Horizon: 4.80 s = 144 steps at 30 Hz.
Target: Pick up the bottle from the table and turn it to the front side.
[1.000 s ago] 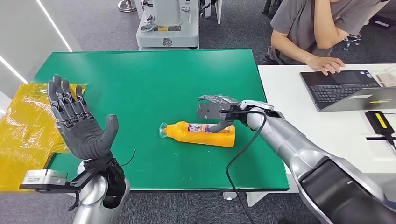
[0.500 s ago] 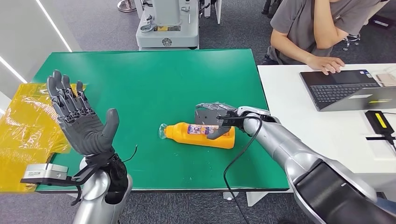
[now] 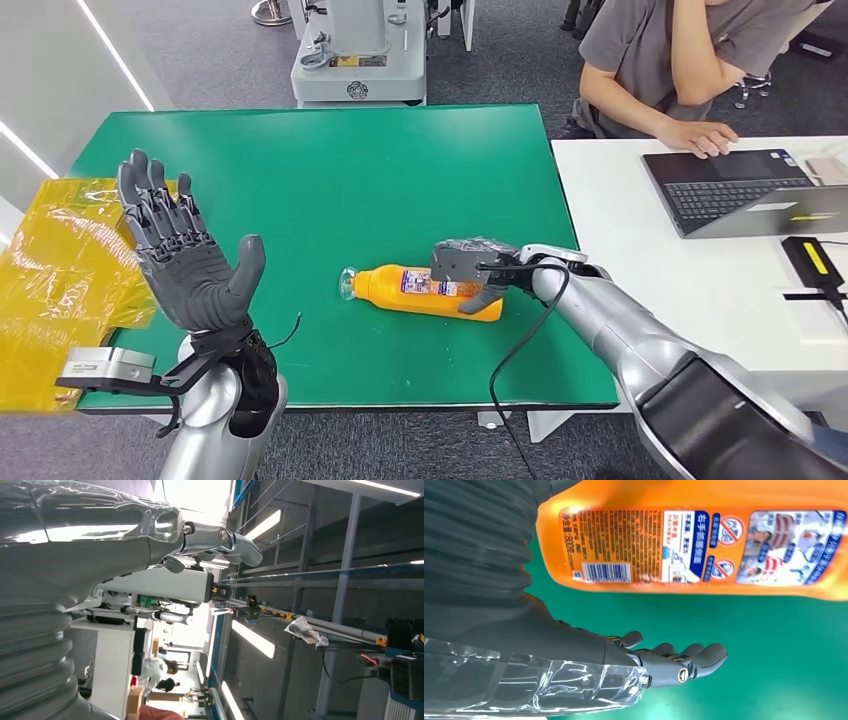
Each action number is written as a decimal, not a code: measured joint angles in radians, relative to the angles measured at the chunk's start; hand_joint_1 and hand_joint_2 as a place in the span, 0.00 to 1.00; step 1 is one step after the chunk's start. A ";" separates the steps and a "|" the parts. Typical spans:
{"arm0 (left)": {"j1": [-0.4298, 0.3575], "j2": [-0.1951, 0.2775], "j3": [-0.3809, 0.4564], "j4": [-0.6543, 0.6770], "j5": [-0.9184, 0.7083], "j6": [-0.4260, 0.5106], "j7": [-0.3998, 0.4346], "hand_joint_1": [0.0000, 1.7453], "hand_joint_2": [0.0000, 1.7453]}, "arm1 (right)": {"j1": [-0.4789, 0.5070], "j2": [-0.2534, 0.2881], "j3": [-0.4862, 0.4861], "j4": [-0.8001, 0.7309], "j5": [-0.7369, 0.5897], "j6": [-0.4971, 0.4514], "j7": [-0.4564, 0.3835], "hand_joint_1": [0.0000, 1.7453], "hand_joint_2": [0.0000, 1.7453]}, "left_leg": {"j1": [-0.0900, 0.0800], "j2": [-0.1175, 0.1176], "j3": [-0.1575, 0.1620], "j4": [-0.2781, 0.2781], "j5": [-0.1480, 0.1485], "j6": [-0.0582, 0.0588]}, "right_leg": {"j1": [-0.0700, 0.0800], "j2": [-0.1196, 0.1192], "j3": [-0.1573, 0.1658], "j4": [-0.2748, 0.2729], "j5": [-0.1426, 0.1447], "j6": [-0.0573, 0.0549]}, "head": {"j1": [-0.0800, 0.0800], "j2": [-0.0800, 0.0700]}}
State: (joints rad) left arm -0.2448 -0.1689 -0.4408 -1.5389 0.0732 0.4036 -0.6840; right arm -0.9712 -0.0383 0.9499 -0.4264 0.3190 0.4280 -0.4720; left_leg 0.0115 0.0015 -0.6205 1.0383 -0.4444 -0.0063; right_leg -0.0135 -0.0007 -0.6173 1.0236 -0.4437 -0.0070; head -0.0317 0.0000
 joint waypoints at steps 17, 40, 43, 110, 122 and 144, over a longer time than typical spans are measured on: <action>0.053 0.010 0.000 -0.004 -0.020 0.002 0.000 0.00 1.00 | 0.030 -0.021 0.014 0.001 0.018 0.002 0.029 0.00 1.00 | 0.000 0.000 0.000 0.000 0.000 0.000 | 0.000 0.000 0.000 0.000 0.000 0.000 | 0.000 0.000; 0.101 0.008 0.000 -0.039 -0.052 -0.023 0.000 0.00 1.00 | 0.047 -0.027 0.023 -0.001 0.020 -0.024 0.031 0.65 1.00 | 0.000 0.000 0.000 0.000 0.000 0.000 | 0.000 0.000 0.000 0.000 0.000 0.000 | 0.000 0.000; 0.104 0.008 0.000 -0.046 -0.055 -0.029 0.000 0.00 1.00 | 0.050 -0.031 0.023 -0.004 0.016 -0.027 0.028 0.65 1.00 | 0.000 0.000 0.000 0.000 0.000 0.000 | 0.000 0.000 0.000 0.000 0.000 0.000 | 0.000 0.000; 0.069 -0.023 0.051 0.031 0.058 -0.258 0.112 0.00 1.00 | 0.546 -0.011 -0.272 -0.932 0.098 -0.926 -0.156 1.00 1.00 | 0.000 0.000 -0.001 -0.001 0.000 0.000 | 0.000 -0.001 0.000 0.000 -0.001 0.000 | 0.000 0.000; 0.013 -0.039 0.051 0.119 0.055 -0.318 0.130 0.00 1.00 | 0.537 0.015 -0.223 -0.895 0.043 -0.819 -0.155 1.00 1.00 | 0.000 -0.001 -0.001 -0.001 0.000 0.000 | 0.000 -0.001 0.000 0.000 -0.001 0.000 | 0.000 0.000; -0.022 -0.053 0.052 0.215 0.053 -0.342 0.114 0.00 1.00 | 0.521 0.031 -0.196 -0.715 0.031 -0.485 -0.126 1.00 1.00 | 0.000 -0.001 -0.001 -0.001 -0.001 0.000 | 0.000 -0.001 -0.001 0.000 -0.001 0.000 | 0.000 0.000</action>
State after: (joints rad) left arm -0.2671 -0.2215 -0.3887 -1.3234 0.1264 0.0620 -0.5697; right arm -0.4501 -0.0069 0.7535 -1.1419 0.3498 -0.0573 -0.5976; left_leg 0.0115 0.0009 -0.6216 1.0375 -0.4450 -0.0064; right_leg -0.0135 -0.0015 -0.6178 1.0234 -0.4451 -0.0067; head -0.0316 0.0000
